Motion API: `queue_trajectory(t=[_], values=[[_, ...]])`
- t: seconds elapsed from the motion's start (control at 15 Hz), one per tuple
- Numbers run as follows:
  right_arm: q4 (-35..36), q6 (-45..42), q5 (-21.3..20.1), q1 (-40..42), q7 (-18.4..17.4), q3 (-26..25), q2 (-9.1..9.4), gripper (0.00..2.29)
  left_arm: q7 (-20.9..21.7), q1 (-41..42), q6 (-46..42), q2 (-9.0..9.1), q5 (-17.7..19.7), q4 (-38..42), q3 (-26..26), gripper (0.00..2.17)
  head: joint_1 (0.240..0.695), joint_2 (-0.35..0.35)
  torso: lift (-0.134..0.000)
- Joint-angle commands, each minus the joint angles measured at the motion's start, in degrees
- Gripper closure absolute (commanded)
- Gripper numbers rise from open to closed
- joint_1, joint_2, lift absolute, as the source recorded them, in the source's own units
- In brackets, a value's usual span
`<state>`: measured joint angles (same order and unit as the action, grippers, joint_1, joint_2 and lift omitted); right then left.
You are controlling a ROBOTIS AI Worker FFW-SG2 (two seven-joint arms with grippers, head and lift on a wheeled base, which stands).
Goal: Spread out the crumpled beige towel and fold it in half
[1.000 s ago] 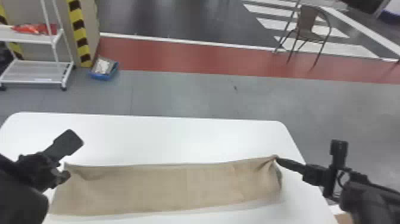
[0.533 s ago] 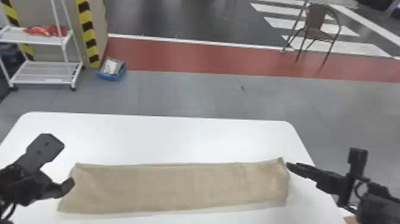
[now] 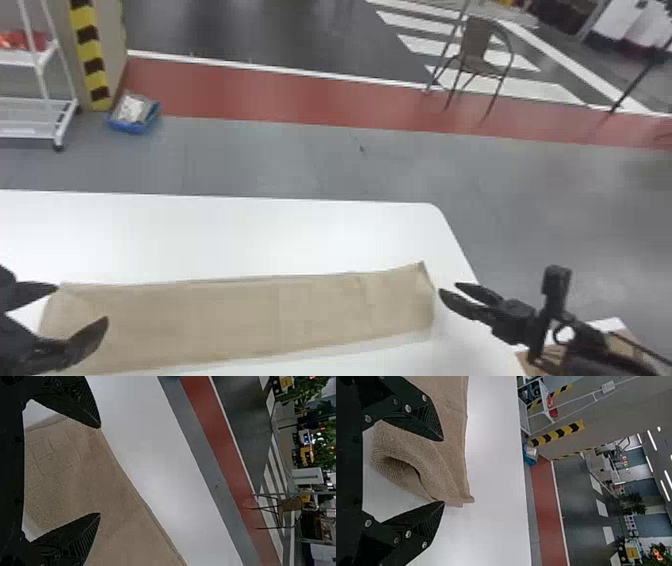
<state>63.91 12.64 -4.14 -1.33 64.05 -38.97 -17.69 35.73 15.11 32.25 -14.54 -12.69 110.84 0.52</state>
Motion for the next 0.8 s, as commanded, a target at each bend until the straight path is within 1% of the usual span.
queue_trajectory(t=[0.0,0.07,0.13,0.2,0.27,0.4,0.53,0.67,0.73], values=[[0.78,-0.9,-1.13,0.72,-0.77,2.14,1.69,0.59,0.48,-0.35,-3.46,0.48,2.5,-2.74,1.33,0.24,0.695,-0.341,0.0],[0.78,-1.78,-1.57,0.72,-1.65,3.02,1.96,0.6,0.66,-0.52,-3.81,0.48,2.76,-3.79,2.47,0.27,0.695,-0.341,0.0],[0.78,-3.19,-3.06,0.8,-3.23,4.17,2.05,0.64,0.66,-1.05,-4.34,0.48,2.68,-5.46,3.79,0.3,0.695,-0.341,0.0],[0.87,-3.72,-4.56,0.8,-3.67,5.04,2.05,0.68,0.57,-1.4,-4.51,0.48,2.68,-6.6,4.84,0.38,0.695,-0.344,0.0],[0.96,-3.89,-5.0,1.07,-3.67,5.4,2.05,0.68,0.57,-1.58,-4.51,0.48,2.68,-7.22,5.46,0.39,0.695,-0.35,0.0],[2.98,-4.95,-8.42,2.12,-4.99,6.1,2.31,0.68,0.75,-1.58,-4.51,0.57,2.68,-7.13,5.72,0.39,0.695,-0.35,0.0],[5.09,-5.12,-8.25,3.44,-5.08,4.96,2.31,0.67,1.27,-1.66,-4.34,0.48,2.76,-6.6,5.46,0.39,0.695,-0.35,0.0],[6.76,-5.47,-6.75,4.76,-4.99,3.46,2.31,0.67,1.36,-1.66,-4.16,0.48,2.68,-7.04,5.37,0.39,0.695,-0.35,0.0],[6.58,-6.18,-7.11,4.76,-5.08,2.76,2.05,0.67,1.01,-1.75,-4.16,0.48,2.41,-7.75,5.63,0.39,0.695,-0.35,0.0]])
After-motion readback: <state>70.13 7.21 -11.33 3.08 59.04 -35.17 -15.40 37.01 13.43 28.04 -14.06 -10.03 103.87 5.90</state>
